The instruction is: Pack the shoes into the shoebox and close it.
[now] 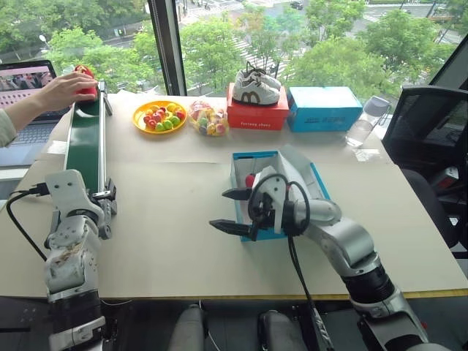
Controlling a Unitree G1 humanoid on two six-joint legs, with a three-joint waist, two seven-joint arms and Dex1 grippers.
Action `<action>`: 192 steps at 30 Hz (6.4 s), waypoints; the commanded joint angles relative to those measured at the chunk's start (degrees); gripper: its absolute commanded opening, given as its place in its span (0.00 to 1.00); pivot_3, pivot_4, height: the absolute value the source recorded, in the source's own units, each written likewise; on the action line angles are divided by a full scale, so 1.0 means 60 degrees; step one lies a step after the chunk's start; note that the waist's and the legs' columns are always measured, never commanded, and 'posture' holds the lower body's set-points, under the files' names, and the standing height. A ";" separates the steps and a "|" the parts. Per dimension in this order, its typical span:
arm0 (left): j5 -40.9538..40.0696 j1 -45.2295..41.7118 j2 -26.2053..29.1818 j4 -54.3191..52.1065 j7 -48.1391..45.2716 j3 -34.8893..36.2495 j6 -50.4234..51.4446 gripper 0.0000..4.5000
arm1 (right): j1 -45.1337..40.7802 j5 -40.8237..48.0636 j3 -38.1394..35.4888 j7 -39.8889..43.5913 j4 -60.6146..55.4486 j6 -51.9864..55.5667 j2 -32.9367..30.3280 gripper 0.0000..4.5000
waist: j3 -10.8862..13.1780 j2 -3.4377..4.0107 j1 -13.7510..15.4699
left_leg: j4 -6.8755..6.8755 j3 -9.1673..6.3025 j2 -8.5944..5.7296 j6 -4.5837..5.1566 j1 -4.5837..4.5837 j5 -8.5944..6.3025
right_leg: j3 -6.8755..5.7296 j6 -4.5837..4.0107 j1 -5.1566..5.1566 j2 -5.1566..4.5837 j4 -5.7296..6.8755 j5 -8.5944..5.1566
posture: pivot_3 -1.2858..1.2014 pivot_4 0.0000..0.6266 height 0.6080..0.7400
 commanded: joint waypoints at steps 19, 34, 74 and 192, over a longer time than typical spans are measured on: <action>0.0257 -0.0233 0.0744 -0.0069 -0.0033 0.0034 0.1157 1.00 | -0.0197 -0.0635 -0.0142 -0.0975 0.0034 -0.0277 0.0730 1.00 | -0.0002 -0.0006 -0.0005 | -0.0001 -0.0001 0.0001 -0.0021 0.0006 0.0010 | 0.0002 -0.0007 -0.0016 0.0000 0.0054 -0.0005 | 0.52 0.24 0.99; 0.0257 -0.0213 0.0738 -0.0206 0.0049 0.0067 0.1271 1.00 | -0.0073 -0.0826 -0.0029 -0.0883 0.0071 -0.0328 0.0730 1.00 | -0.0002 -0.0007 -0.0009 | -0.0002 -0.0001 0.0001 -0.0024 0.0007 0.0012 | 0.0002 -0.0007 -0.0015 0.0000 0.0058 -0.0005 | 0.52 0.24 0.99; -0.0568 -0.0765 0.0103 -0.0057 0.0596 0.1000 0.3148 0.47 | -0.0317 -0.1024 -0.0214 -0.0898 0.0292 -0.0412 0.0595 1.00 | -0.0006 -0.0005 0.0057 | -0.0023 -0.0001 0.0002 -0.0097 0.0139 -0.0028 | 0.0002 0.0005 0.0083 0.0000 0.0072 -0.0032 | 0.52 0.24 0.99; -0.5028 0.0049 -0.1068 -0.3870 -0.3318 -0.4311 0.2411 0.59 | -0.5166 0.3823 -0.4895 -0.6914 0.5315 0.7427 0.1025 0.37 | 0.0025 -0.0032 -0.0040 | -0.0029 -0.0011 0.0014 -0.0012 -0.0041 0.0019 | 0.0000 -0.0011 -0.0020 0.0024 -0.0020 -0.0007 | 0.52 0.24 0.99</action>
